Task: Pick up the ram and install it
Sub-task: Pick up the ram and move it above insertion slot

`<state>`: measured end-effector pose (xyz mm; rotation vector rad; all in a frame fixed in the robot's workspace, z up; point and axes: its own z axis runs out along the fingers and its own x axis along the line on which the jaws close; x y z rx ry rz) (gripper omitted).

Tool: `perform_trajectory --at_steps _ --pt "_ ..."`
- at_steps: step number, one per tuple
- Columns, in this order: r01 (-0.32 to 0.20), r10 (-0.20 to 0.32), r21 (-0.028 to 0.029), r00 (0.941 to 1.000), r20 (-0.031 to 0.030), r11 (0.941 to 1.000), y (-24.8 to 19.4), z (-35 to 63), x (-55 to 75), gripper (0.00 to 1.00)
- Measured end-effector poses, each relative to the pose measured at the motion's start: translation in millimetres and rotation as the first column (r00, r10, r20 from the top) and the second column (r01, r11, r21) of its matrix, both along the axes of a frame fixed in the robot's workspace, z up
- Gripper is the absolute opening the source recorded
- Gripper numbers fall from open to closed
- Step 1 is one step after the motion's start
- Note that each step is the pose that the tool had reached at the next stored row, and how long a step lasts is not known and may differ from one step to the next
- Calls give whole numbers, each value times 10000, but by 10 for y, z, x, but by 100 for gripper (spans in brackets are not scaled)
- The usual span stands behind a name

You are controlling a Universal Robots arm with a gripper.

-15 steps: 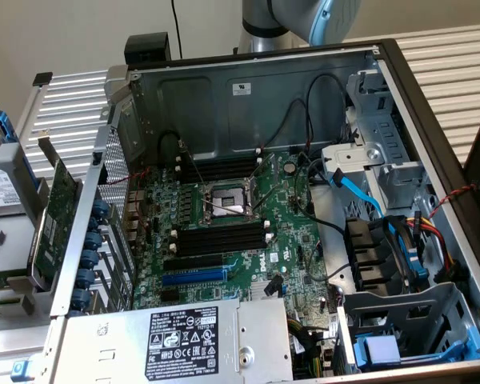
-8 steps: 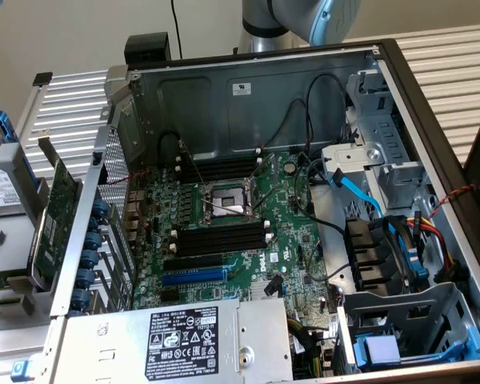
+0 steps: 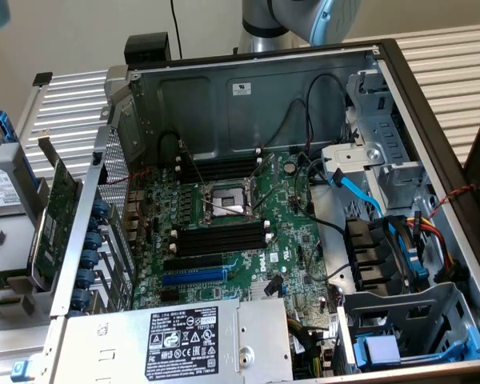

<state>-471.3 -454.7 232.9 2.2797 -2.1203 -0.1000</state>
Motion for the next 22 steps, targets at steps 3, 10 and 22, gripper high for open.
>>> perform_trajectory --at_steps 3,10,22 --pt "-39 39 34 10000 3 10000 -19 -45 10 45" --pt "-101 101 91 9999 2 9999 -22 -164 38 45" --pt "53 -53 182 10000 2 9998 -30 -262 38 45"
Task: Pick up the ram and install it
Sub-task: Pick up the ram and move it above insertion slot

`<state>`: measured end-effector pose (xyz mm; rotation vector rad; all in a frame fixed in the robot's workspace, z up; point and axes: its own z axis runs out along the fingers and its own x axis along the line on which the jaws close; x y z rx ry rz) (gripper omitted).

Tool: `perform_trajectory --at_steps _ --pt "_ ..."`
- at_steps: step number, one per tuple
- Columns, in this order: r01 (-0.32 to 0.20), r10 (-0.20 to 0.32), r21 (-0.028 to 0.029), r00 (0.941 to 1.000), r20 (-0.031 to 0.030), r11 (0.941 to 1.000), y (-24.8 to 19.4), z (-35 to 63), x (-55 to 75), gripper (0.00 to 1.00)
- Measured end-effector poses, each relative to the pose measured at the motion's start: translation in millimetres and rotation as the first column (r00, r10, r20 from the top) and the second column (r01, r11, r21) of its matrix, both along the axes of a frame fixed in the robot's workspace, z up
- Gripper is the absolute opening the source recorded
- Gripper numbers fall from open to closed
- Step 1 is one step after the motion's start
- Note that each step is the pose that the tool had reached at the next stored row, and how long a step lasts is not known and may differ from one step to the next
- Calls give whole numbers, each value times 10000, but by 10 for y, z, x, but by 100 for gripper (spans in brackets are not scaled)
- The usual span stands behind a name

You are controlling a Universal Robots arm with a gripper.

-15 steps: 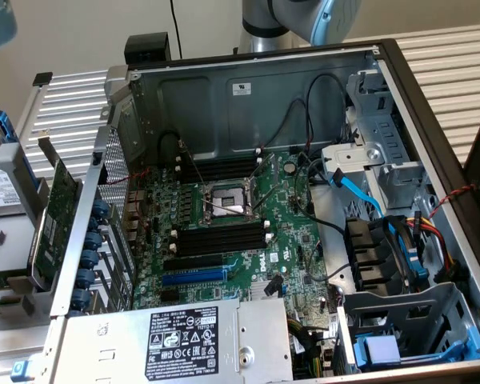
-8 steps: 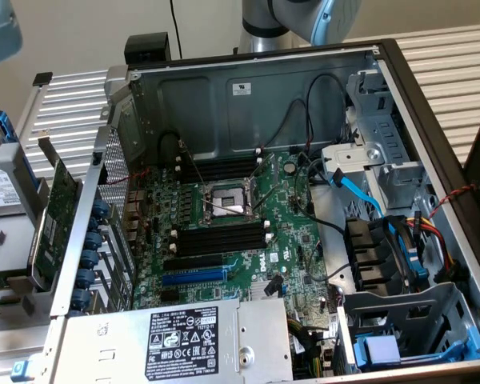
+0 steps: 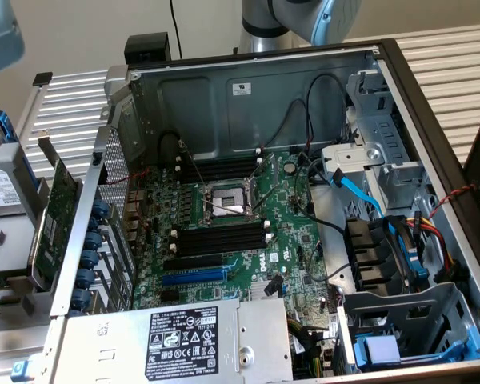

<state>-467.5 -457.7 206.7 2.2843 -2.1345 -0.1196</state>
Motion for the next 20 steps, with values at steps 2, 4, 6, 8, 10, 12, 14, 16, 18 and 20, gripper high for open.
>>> perform_trajectory --at_steps 2,4,6,8,10,12,14,16,18,20 --pt "228 -228 14 9997 1 9997 0 -11 1 45" --pt "386 -386 30 9993 0 9992 0 -26 -1 45" --pt "464 -464 41 9989 -3 9989 -1 -42 -7 45" --pt "519 -519 61 9987 -7 9986 -1 -55 -18 45" --pt "584 -584 100 9983 -14 9982 0 -62 -25 45" --pt "652 -652 142 9979 -16 9978 0 -70 -34 45" --pt "724 -724 176 9974 -16 9972 0 -82 -39 36" --pt "790 -790 210 9969 -21 9967 -3 -84 -42 30" --pt "835 -835 245 9965 -23 9962 -8 -84 -43 18" --pt "889 -889 258 9960 -26 9957 -14 -65 -44 13"
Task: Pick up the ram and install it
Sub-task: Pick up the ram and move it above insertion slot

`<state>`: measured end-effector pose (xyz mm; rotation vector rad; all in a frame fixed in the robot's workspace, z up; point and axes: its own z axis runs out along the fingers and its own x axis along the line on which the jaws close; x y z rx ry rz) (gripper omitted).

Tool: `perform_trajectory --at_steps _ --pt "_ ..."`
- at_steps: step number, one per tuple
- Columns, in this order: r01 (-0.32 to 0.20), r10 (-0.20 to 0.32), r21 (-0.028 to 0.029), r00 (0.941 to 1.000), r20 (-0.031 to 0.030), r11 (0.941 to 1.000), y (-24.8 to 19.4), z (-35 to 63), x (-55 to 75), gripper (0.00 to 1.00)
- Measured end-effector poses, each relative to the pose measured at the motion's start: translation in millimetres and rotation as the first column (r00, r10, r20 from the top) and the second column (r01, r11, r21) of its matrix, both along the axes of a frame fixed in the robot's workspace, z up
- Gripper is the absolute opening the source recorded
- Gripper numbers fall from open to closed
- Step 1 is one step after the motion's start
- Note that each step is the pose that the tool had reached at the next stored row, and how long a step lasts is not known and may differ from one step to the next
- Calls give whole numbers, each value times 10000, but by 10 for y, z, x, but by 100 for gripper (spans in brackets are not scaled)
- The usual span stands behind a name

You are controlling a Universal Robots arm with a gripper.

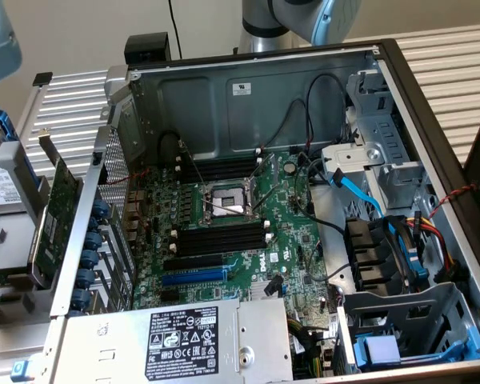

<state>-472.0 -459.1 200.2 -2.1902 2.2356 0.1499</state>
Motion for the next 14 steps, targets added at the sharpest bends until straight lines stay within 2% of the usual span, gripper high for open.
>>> perform_trajectory --at_steps 3,14 --pt "64 -64 4 10000 1 10000 -7 88 -2 13" --pt "104 -104 3 9999 1 9999 -43 588 3 13"
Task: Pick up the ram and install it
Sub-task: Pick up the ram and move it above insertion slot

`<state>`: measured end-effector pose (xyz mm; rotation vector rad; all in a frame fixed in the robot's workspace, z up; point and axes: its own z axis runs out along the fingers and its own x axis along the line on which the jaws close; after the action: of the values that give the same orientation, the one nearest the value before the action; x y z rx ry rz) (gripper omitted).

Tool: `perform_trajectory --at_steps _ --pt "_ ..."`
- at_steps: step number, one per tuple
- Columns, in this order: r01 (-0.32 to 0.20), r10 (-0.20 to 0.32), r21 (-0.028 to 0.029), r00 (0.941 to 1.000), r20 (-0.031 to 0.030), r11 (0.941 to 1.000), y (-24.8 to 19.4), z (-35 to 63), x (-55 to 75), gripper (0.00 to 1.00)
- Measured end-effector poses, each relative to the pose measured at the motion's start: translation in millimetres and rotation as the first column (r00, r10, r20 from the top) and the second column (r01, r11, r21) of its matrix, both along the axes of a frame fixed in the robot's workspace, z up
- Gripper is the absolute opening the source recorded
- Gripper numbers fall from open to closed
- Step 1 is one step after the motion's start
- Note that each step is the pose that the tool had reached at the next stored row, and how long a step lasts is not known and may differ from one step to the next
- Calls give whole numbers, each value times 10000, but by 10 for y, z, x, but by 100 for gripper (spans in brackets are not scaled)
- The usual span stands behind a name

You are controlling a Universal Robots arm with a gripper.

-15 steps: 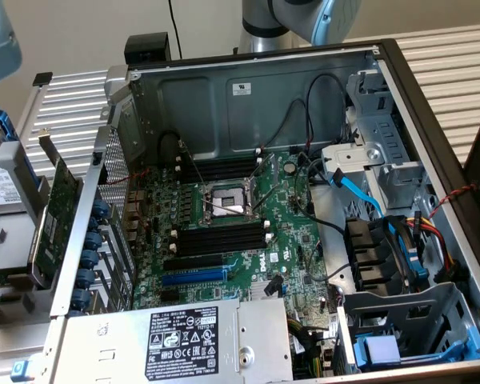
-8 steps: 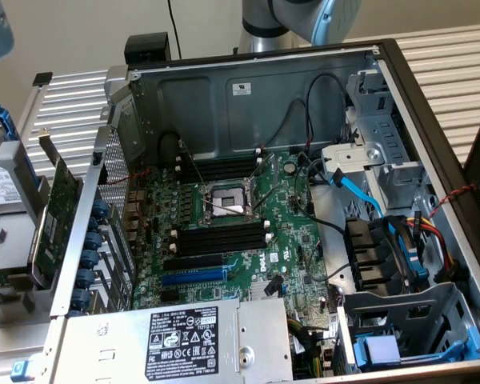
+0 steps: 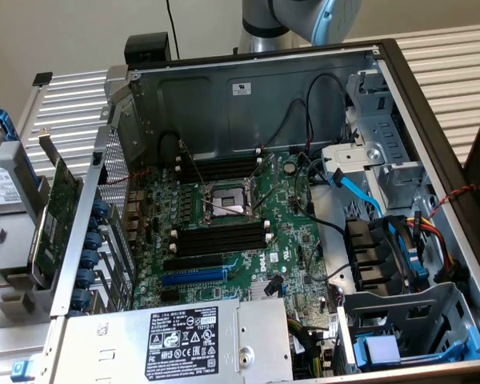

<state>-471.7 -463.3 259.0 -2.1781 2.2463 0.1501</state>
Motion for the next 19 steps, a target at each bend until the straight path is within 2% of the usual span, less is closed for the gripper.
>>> perform_trajectory --at_steps 4,13,19 --pt "1 -1 0 10000 -3 10000 -41 182 82 13" --pt "1 -1 5 10000 -25 10000 -164 590 406 13" --pt "0 0 34 10000 -31 10000 -215 865 605 13"
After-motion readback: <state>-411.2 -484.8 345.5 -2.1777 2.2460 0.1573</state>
